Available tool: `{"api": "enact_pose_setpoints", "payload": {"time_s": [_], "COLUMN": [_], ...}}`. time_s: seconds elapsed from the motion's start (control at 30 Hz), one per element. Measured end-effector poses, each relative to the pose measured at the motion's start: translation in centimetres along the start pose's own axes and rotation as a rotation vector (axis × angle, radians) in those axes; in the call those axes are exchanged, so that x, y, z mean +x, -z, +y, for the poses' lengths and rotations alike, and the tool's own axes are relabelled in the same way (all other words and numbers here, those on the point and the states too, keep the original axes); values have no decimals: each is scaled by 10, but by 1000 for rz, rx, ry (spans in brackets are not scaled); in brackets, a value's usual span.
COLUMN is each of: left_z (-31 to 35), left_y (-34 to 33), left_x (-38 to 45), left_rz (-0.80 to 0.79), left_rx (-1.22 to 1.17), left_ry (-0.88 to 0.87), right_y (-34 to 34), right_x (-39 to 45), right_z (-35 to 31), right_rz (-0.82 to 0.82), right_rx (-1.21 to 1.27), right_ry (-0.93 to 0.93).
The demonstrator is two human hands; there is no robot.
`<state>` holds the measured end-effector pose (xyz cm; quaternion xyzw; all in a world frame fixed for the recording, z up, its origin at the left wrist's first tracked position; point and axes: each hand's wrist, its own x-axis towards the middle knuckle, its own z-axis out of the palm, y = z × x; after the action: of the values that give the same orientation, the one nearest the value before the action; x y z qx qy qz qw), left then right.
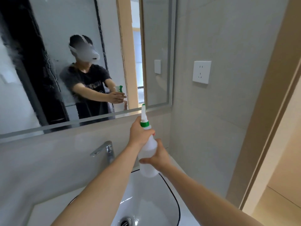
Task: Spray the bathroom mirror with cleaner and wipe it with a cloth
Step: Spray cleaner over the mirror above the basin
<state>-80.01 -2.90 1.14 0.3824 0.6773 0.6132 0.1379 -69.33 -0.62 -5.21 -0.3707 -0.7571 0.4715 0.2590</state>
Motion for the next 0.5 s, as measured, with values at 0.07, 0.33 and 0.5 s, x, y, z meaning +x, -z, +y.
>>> {"api": "enact_pose_setpoints", "payload": {"time_s": [0.07, 0.33, 0.5], "left_z": [9, 103, 181], "left_y": [-1, 48, 107], "left_x": [5, 49, 68], "left_rz": [13, 159, 245], "left_rx": [-14, -63, -62], "left_ry": [-23, -225, -335], "right_y": [8, 27, 29], "right_x": [6, 47, 63], "right_z": [-8, -110, -204], "right_rz": [-9, -29, -75], "right_rx": [-9, -15, 14], "right_ry": [15, 272, 465]}}
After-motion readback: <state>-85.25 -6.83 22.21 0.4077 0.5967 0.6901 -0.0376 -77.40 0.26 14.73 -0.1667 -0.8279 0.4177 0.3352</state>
